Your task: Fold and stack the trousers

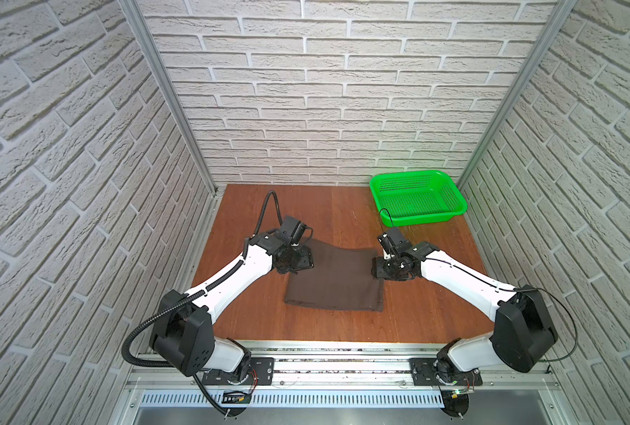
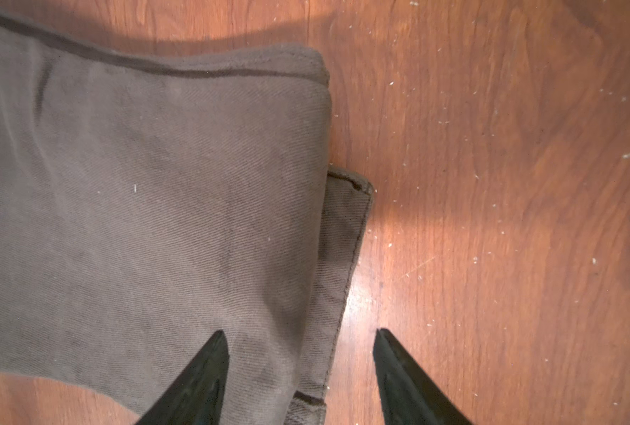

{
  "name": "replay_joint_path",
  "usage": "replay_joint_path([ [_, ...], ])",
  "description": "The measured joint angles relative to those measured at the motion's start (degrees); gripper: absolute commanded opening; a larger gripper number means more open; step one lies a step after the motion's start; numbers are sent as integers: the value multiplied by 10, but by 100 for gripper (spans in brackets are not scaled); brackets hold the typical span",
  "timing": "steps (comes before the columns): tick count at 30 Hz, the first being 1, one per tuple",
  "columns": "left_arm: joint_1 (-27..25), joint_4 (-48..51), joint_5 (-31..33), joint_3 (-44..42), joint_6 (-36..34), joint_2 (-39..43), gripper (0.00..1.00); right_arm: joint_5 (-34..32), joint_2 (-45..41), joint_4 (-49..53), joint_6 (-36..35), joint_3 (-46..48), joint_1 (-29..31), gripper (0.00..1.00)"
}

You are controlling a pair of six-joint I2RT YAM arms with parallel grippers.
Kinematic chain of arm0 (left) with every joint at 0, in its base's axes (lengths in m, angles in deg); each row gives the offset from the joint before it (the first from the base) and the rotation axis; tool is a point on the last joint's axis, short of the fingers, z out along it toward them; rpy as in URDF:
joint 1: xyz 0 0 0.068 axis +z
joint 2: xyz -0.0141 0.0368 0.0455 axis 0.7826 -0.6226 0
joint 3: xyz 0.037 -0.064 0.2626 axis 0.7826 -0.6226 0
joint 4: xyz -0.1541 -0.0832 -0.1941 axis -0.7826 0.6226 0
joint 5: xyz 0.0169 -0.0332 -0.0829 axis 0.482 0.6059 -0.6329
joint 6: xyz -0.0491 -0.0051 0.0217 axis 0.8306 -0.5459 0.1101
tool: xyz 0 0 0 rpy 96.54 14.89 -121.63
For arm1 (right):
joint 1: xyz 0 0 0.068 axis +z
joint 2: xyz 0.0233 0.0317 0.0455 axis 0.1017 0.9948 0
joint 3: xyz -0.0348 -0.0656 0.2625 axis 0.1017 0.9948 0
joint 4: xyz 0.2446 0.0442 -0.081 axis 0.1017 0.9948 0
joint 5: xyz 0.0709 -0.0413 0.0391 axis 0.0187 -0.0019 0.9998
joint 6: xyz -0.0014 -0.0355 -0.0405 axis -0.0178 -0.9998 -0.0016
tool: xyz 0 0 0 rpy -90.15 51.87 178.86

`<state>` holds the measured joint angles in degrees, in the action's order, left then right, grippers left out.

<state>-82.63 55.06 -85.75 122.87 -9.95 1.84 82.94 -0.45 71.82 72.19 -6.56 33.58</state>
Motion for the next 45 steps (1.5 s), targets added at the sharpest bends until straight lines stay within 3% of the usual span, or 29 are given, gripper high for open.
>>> replay_joint_path([
  [7,0,-45,-30,-44,2,-30,63,32,23,-26,13,48,0,64],
  [11,3,-71,-47,-77,5,-50,63,59,54,-62,23,72,0,56],
  [15,17,-82,-54,-94,5,-51,63,88,83,-100,37,78,2,40],
  [19,48,-88,-56,-97,0,-51,64,107,103,-129,55,64,14,37],
  [24,100,-78,-52,-91,-23,-45,66,129,154,-181,89,18,40,39],
  [28,109,-52,-33,-56,-39,-24,65,130,167,-196,101,-7,57,57],
  [32,79,-36,8,-35,-39,8,67,92,130,-173,84,-19,68,66],
  [36,-5,-24,57,-35,-16,-1,74,38,52,-135,59,-19,70,67],
  [41,-101,-23,97,-30,30,-91,78,-12,-2,-103,34,-19,69,67],
  [45,-128,-25,116,-22,59,-167,81,-31,-7,-83,23,-18,69,67],
])
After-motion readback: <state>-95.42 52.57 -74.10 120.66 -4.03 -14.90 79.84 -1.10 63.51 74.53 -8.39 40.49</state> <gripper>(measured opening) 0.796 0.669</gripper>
